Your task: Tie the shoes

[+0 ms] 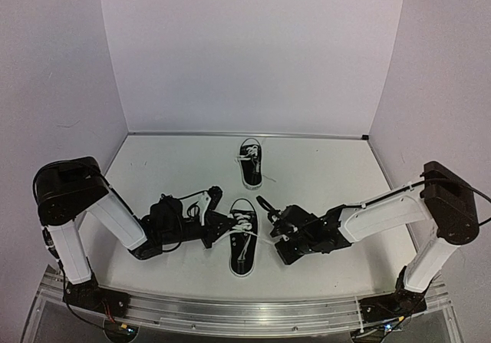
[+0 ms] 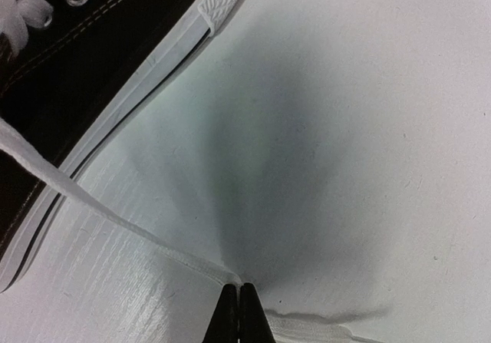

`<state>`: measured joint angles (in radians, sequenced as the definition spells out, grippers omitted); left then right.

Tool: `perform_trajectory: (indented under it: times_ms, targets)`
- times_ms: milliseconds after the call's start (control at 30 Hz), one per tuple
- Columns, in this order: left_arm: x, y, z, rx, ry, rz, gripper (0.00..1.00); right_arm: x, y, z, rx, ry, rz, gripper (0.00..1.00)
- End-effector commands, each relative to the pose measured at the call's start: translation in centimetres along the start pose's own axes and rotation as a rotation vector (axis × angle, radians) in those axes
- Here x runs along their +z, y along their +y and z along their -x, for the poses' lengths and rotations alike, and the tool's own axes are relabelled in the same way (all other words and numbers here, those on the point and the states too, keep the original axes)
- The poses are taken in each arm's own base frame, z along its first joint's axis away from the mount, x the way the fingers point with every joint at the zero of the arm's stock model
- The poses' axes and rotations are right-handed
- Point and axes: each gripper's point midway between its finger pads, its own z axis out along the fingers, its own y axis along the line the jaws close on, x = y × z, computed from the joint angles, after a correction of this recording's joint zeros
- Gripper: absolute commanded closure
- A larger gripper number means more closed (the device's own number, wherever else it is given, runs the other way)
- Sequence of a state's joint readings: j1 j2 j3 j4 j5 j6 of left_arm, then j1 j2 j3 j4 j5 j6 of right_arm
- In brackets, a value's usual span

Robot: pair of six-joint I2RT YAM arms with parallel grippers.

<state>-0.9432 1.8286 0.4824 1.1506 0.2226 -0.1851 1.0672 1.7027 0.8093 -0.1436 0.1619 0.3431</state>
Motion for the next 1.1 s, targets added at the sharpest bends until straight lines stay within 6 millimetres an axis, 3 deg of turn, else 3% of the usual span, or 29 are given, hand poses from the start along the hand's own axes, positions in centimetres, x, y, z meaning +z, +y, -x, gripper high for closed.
perform_trajectory:
  times_ms: [0, 300, 433, 633, 900, 1067]
  targets:
    - [-0.4, 0.8, 1.4, -0.045, -0.082, 0.029, 0.96, -0.1, -0.5, 0.9, 0.032, -0.014, -0.017, 1.0]
    - [-0.1, 1.3, 0.0, -0.092, -0.058, 0.036, 0.96, -0.6, -2.8, 0.8, 0.107, -0.011, -0.048, 1.0]
    - [0.2, 1.6, -0.7, -0.125, -0.043, 0.04, 0.95, -0.6, -2.1, 0.9, 0.095, -0.002, -0.008, 1.0]
    - [0.6, 1.8, -1.4, -0.174, -0.017, 0.045, 0.92, -1.1, -0.3, 2.8, 0.069, -0.031, 0.077, 0.99]
    - [-0.4, 2.6, -1.8, -0.213, 0.013, 0.107, 0.78, -4.3, 0.0, 5.9, 0.079, -0.128, 0.114, 0.5]
    - [-1.2, 4.3, -2.8, -0.249, 0.082, 0.225, 0.75, -7.2, 0.0, 8.4, 0.069, -0.201, 0.138, 0.41]
